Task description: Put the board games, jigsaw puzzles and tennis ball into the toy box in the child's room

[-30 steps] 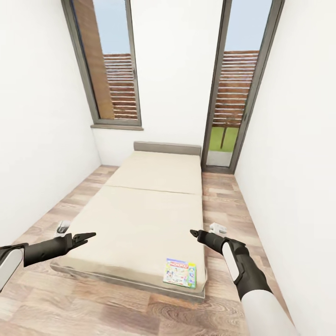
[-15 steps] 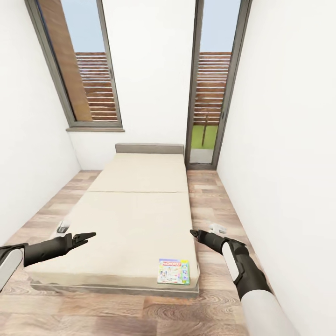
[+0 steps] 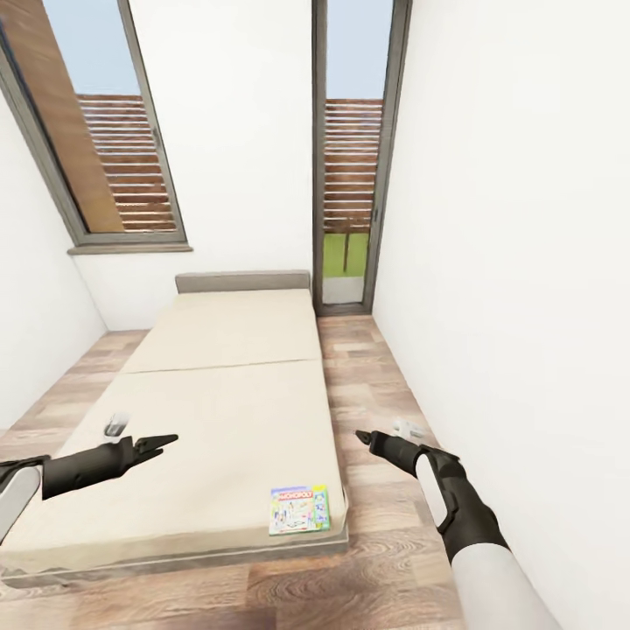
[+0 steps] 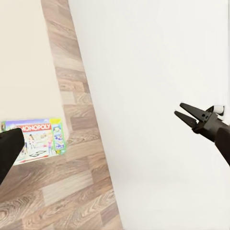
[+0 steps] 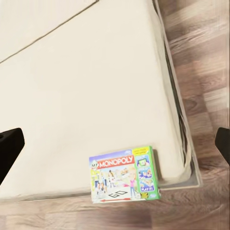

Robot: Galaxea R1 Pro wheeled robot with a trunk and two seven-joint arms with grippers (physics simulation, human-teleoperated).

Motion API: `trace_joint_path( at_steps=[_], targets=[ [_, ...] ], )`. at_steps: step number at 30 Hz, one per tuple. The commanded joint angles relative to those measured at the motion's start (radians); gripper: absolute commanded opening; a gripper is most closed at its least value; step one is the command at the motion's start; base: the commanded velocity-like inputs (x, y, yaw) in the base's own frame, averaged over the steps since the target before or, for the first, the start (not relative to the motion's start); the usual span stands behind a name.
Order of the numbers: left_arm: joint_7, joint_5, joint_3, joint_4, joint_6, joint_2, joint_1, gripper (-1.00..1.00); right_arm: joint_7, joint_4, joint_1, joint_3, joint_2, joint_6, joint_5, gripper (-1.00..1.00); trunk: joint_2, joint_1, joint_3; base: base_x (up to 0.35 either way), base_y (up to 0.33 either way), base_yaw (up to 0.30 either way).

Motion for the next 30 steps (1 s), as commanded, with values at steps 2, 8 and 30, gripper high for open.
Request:
trace_joint_path(
  at_steps=[2,8,30],
  targets=[
    [-0.003,0.000,0.010,0.000,0.005,0.000,0.000,1.00,0.003,-0.001,-0.001,-0.002,0.001,0.005,-0.003,1.00,-0.002,0.001,-0.002,0.000,0.000,-0.280],
    [0.003,0.000,0.021,0.000,0.003,-0.001,0.000,1.00,0.001,-0.002,-0.001,0.003,0.003,0.001,-0.001,1.00,-0.002,0.001,-0.002,0.000,0.000,-0.281],
    [0.062,-0.001,0.023,0.000,0.002,-0.010,0.000,1.00,0.001,-0.002,-0.001,0.006,0.003,0.001,0.001,1.00,-0.114,0.062,-0.051,0.000,0.000,-0.117]
  ],
)
